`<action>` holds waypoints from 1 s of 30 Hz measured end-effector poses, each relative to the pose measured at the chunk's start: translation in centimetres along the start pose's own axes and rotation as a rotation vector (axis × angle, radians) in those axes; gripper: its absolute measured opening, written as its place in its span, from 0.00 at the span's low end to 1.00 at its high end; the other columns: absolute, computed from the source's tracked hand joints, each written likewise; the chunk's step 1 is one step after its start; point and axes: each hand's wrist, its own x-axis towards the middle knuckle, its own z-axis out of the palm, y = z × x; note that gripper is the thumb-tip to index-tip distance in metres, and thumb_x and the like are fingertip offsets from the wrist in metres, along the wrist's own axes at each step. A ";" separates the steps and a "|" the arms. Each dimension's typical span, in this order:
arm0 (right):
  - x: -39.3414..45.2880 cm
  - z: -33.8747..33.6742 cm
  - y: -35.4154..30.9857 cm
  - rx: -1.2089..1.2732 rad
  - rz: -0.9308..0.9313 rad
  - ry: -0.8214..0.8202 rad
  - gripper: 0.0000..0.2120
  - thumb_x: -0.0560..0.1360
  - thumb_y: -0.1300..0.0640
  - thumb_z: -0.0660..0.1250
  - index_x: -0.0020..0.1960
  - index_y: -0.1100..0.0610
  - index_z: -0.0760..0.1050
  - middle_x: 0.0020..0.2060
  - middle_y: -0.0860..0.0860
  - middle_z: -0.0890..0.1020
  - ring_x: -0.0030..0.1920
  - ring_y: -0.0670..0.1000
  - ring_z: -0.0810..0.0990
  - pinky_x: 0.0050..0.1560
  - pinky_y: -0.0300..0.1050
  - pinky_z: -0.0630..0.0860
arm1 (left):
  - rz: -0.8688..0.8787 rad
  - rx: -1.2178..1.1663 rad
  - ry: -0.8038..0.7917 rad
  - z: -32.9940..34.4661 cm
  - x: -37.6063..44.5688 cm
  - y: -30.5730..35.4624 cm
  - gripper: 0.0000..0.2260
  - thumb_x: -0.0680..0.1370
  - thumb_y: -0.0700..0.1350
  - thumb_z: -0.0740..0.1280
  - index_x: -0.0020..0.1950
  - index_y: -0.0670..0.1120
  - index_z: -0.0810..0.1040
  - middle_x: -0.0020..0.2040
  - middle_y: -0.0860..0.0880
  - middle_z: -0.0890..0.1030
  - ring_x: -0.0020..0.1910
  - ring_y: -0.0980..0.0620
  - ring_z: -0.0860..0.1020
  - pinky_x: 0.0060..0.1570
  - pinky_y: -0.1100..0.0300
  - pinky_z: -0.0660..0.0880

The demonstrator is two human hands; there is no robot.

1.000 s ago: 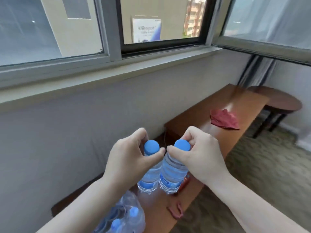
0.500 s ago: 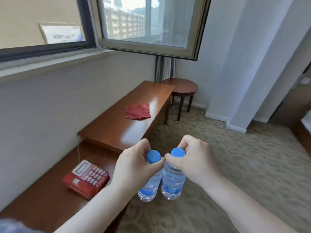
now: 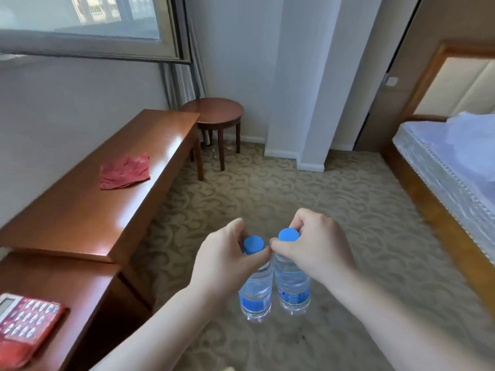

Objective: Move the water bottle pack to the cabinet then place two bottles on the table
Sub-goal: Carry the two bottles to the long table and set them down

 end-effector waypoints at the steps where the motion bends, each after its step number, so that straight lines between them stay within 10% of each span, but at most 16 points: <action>1: 0.9 0.0 0.8 0.003 0.023 0.010 0.18 0.55 0.43 0.73 0.30 0.53 0.69 0.25 0.46 0.76 0.28 0.43 0.74 0.24 0.38 0.62 | 0.009 0.011 -0.026 0.8 1.2 0.2 0.22 0.62 0.58 0.73 0.34 0.44 0.66 0.25 0.51 0.71 0.25 0.55 0.62 0.26 0.58 0.64; 17: 22.5 0.4 8.8 0.037 0.221 0.111 0.16 0.57 0.44 0.73 0.31 0.53 0.70 0.25 0.46 0.77 0.29 0.45 0.75 0.24 0.40 0.62 | 0.057 0.026 -0.124 10.7 26.1 0.0 0.19 0.62 0.56 0.74 0.33 0.48 0.67 0.27 0.50 0.75 0.25 0.54 0.67 0.27 0.56 0.69; 30: 48.7 -0.6 15.5 0.043 -0.045 0.023 0.17 0.57 0.44 0.74 0.32 0.53 0.71 0.25 0.45 0.76 0.30 0.46 0.75 0.26 0.40 0.65 | -0.104 0.083 0.068 20.6 45.7 0.7 0.19 0.63 0.55 0.75 0.34 0.46 0.68 0.28 0.48 0.78 0.26 0.54 0.69 0.27 0.57 0.68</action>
